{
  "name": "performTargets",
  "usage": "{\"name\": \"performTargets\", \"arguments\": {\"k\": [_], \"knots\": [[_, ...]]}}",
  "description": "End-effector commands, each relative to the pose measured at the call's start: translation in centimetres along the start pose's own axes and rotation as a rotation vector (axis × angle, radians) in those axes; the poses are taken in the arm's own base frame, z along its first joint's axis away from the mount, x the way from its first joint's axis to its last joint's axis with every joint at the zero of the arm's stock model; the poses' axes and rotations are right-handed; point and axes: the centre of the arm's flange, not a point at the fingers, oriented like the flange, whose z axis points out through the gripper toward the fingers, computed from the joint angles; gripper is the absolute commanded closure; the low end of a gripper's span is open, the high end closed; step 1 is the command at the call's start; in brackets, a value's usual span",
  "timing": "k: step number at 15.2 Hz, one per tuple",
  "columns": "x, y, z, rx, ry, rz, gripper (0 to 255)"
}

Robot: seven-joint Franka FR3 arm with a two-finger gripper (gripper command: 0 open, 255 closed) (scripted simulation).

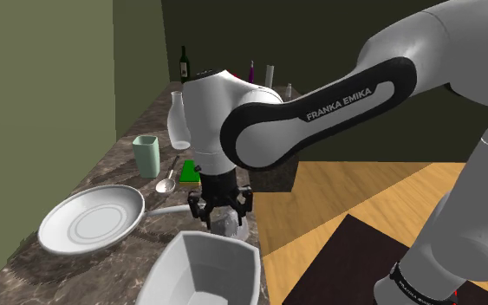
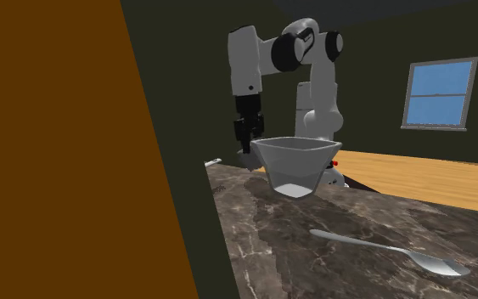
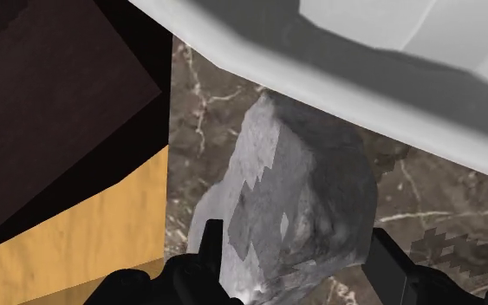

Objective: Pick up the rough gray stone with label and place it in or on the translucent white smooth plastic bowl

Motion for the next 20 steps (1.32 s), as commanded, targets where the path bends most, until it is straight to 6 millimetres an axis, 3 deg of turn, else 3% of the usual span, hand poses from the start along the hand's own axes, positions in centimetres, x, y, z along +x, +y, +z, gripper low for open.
{"name": "performTargets", "arguments": {"k": [1,20], "knots": [[-0.1,0.2,-1.2,0.0,0.0,0.0,255],[-0.7,1.3,-11.1,0.0,0.0,0.0,255]]}}
